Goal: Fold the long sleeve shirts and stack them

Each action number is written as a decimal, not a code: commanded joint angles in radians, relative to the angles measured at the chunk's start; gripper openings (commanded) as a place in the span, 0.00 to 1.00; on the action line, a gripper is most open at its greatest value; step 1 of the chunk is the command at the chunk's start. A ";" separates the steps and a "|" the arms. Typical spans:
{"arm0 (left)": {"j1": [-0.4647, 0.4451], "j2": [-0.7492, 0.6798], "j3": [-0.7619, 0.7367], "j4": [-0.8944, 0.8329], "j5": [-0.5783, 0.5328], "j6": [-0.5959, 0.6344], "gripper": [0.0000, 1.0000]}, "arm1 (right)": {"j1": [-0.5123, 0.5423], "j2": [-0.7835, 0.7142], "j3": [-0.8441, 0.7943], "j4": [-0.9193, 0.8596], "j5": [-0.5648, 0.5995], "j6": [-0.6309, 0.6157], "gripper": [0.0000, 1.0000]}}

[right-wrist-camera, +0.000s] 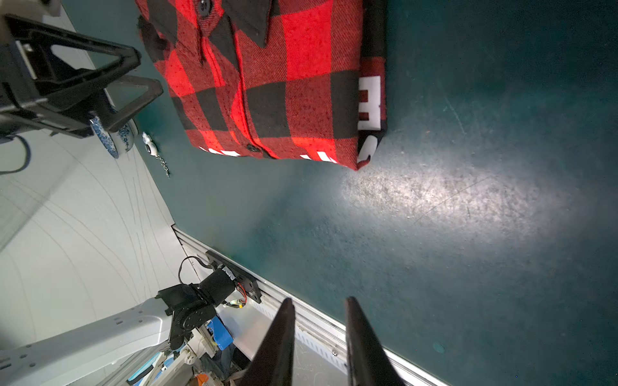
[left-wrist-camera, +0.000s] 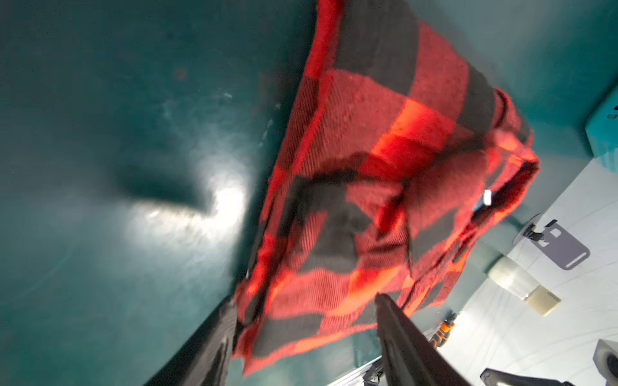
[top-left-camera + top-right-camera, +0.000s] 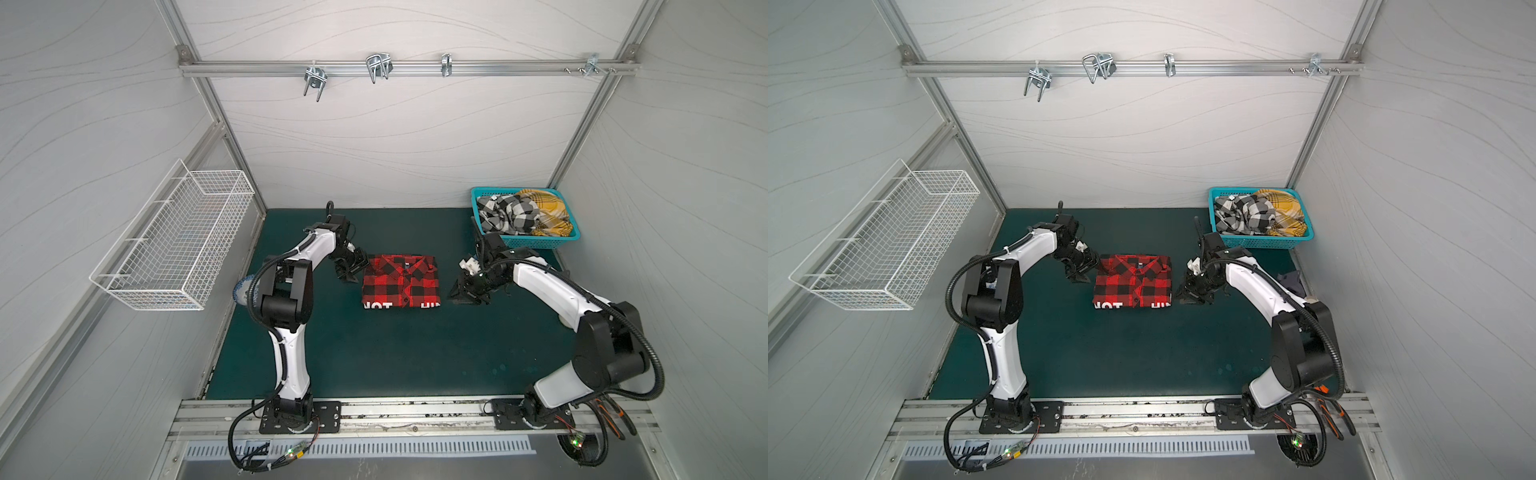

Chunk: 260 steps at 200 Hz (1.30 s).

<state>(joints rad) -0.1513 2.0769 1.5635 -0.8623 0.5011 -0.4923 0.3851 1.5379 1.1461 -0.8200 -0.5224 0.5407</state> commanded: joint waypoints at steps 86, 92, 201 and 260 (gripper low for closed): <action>0.005 0.096 -0.030 0.141 0.126 -0.016 0.21 | 0.014 -0.044 -0.035 0.017 -0.006 0.004 0.29; 0.004 0.098 -0.025 0.136 0.123 -0.013 0.17 | 0.015 -0.042 -0.035 0.019 -0.009 0.005 0.28; 0.105 0.198 0.382 -0.250 -0.516 0.149 0.00 | 0.034 -0.082 -0.119 0.065 -0.016 0.017 0.28; 0.273 0.285 0.623 -0.246 -0.888 0.254 0.00 | 0.033 -0.053 -0.160 0.061 -0.065 -0.035 0.28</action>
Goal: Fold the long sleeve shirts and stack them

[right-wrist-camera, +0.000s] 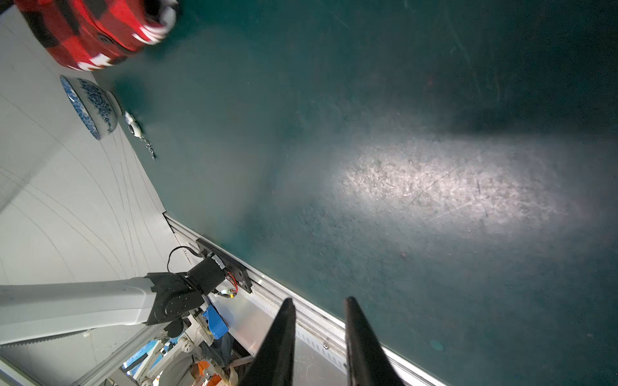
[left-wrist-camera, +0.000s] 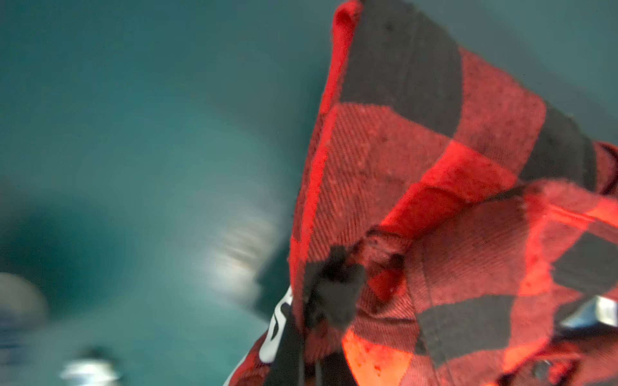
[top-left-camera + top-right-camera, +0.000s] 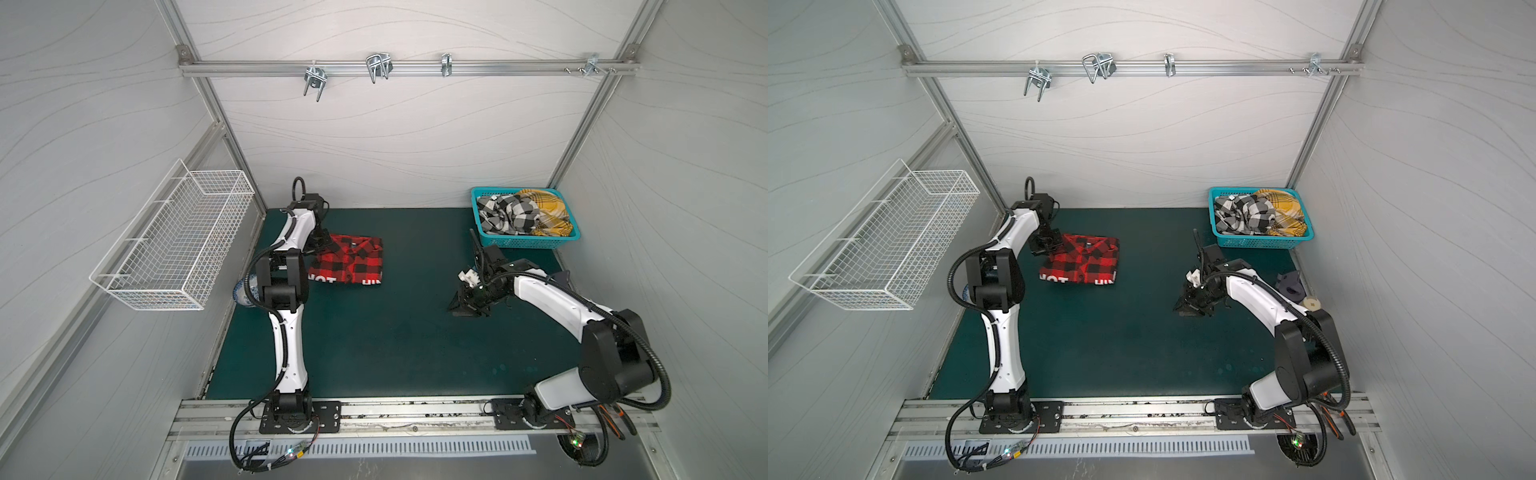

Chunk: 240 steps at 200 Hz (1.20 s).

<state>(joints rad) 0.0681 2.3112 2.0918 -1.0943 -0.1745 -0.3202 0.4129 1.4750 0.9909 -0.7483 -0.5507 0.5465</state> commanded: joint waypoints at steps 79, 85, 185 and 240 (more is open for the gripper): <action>0.125 0.293 0.436 0.045 -0.340 0.237 0.00 | -0.013 0.126 0.009 -0.017 -0.084 -0.065 0.27; 0.128 0.302 0.447 0.055 -0.348 0.239 0.00 | -0.014 0.132 0.011 -0.017 -0.085 -0.065 0.27; 0.105 0.148 0.322 0.095 -0.340 0.114 0.99 | 0.004 0.071 0.084 -0.046 -0.043 -0.031 0.30; -0.061 -0.284 -0.145 0.219 -0.217 0.023 0.99 | 0.007 -0.131 0.203 -0.112 0.126 -0.001 0.43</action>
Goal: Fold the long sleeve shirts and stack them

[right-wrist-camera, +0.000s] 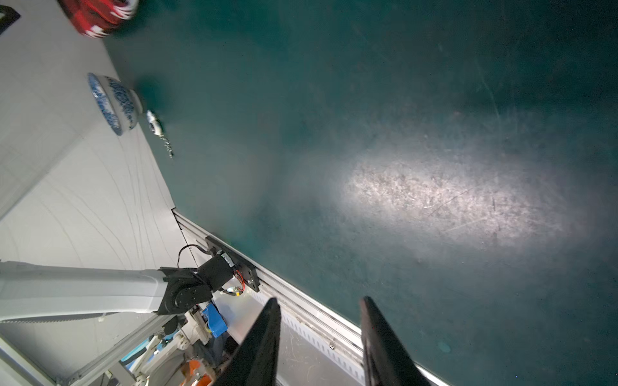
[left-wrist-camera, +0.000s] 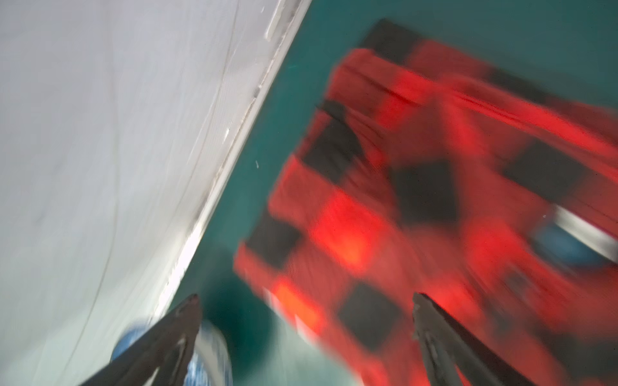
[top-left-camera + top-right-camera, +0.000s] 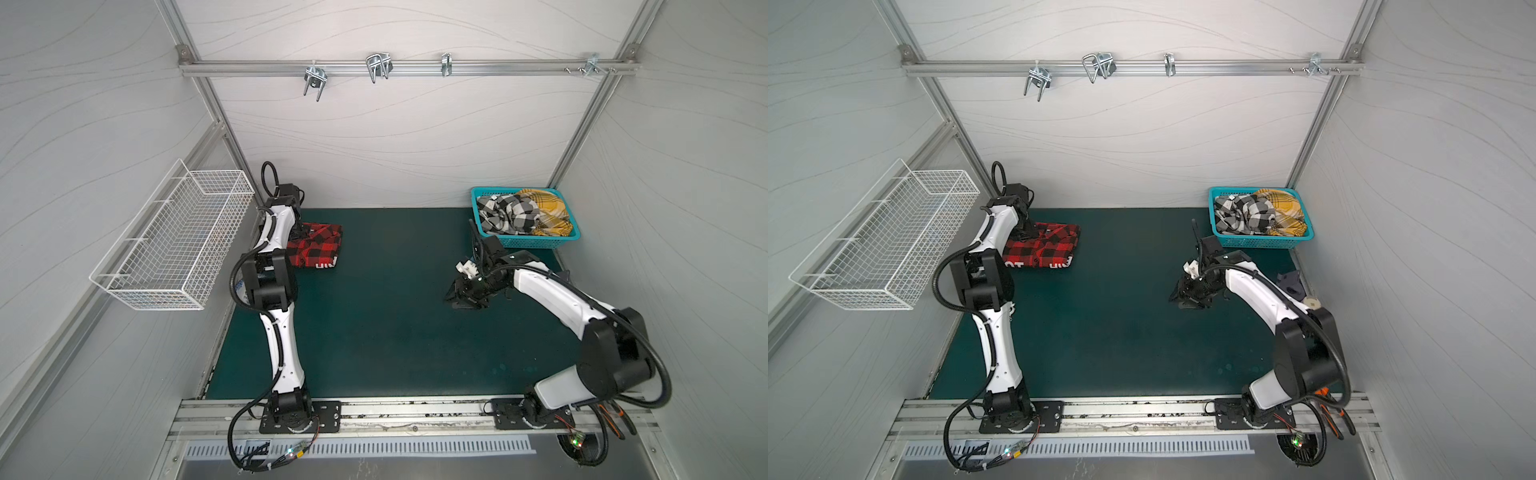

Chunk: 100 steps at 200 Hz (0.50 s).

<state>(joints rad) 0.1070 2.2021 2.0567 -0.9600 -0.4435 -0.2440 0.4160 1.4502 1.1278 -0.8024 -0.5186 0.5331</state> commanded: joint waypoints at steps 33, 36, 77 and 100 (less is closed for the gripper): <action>-0.200 -0.372 -0.337 0.136 0.176 -0.107 0.99 | -0.021 -0.254 0.107 -0.072 0.295 0.012 0.48; -0.210 -0.397 -0.366 0.152 0.187 -0.107 0.99 | -0.027 -0.275 0.103 -0.065 0.320 0.015 0.49; -0.277 -0.754 -0.777 0.445 0.289 -0.075 0.99 | -0.082 -0.442 -0.122 0.163 0.659 0.075 0.78; -0.271 -0.902 -1.059 0.698 0.187 0.009 0.99 | -0.088 -0.453 -0.282 0.332 0.909 0.116 0.72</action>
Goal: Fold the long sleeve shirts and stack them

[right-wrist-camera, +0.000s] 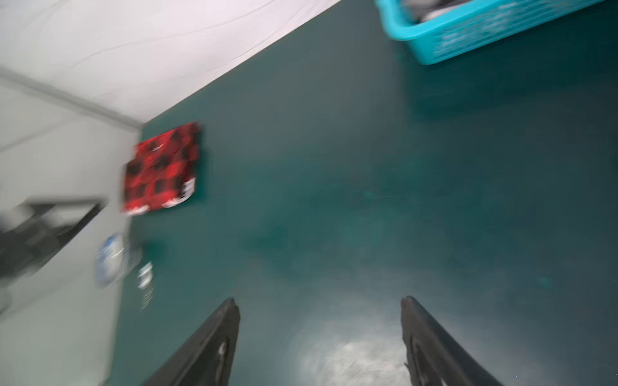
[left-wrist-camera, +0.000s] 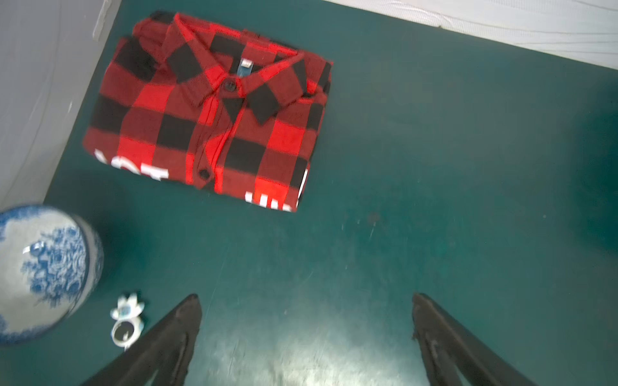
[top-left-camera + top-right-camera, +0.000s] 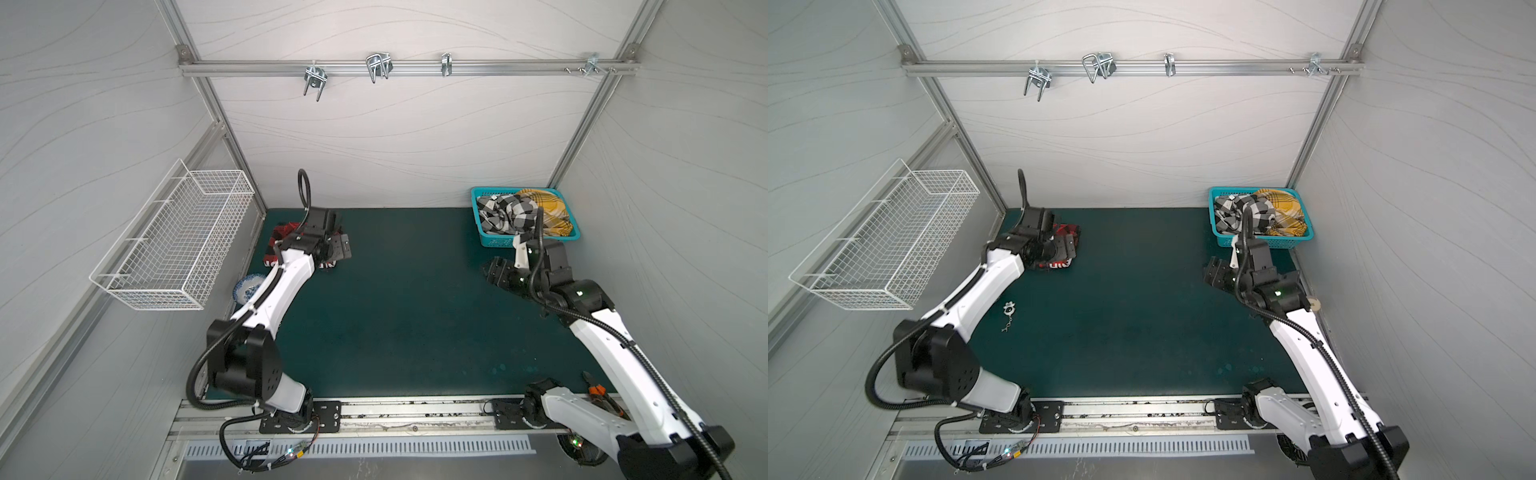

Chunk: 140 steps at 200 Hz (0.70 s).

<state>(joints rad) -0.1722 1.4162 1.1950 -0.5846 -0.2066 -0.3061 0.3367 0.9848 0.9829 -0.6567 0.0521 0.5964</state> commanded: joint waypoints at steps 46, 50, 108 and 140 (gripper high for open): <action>0.048 -0.128 -0.535 0.602 -0.376 0.143 0.99 | -0.071 0.143 -0.366 0.473 0.689 -0.052 0.75; 0.052 -0.128 -0.549 0.622 -0.397 0.146 0.99 | -0.078 0.163 -0.366 0.486 0.708 -0.067 0.79; 0.216 0.050 -0.602 0.943 -0.100 0.101 0.99 | -0.166 0.406 -0.362 0.825 0.697 -0.296 0.87; 0.255 0.096 -0.645 1.160 -0.018 0.161 1.00 | -0.204 0.473 -0.456 1.156 0.513 -0.462 0.99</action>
<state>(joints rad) 0.0700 1.4799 0.5606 0.2951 -0.3088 -0.1738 0.1623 1.4254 0.5884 0.1562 0.6861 0.3115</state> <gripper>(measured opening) 0.996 0.979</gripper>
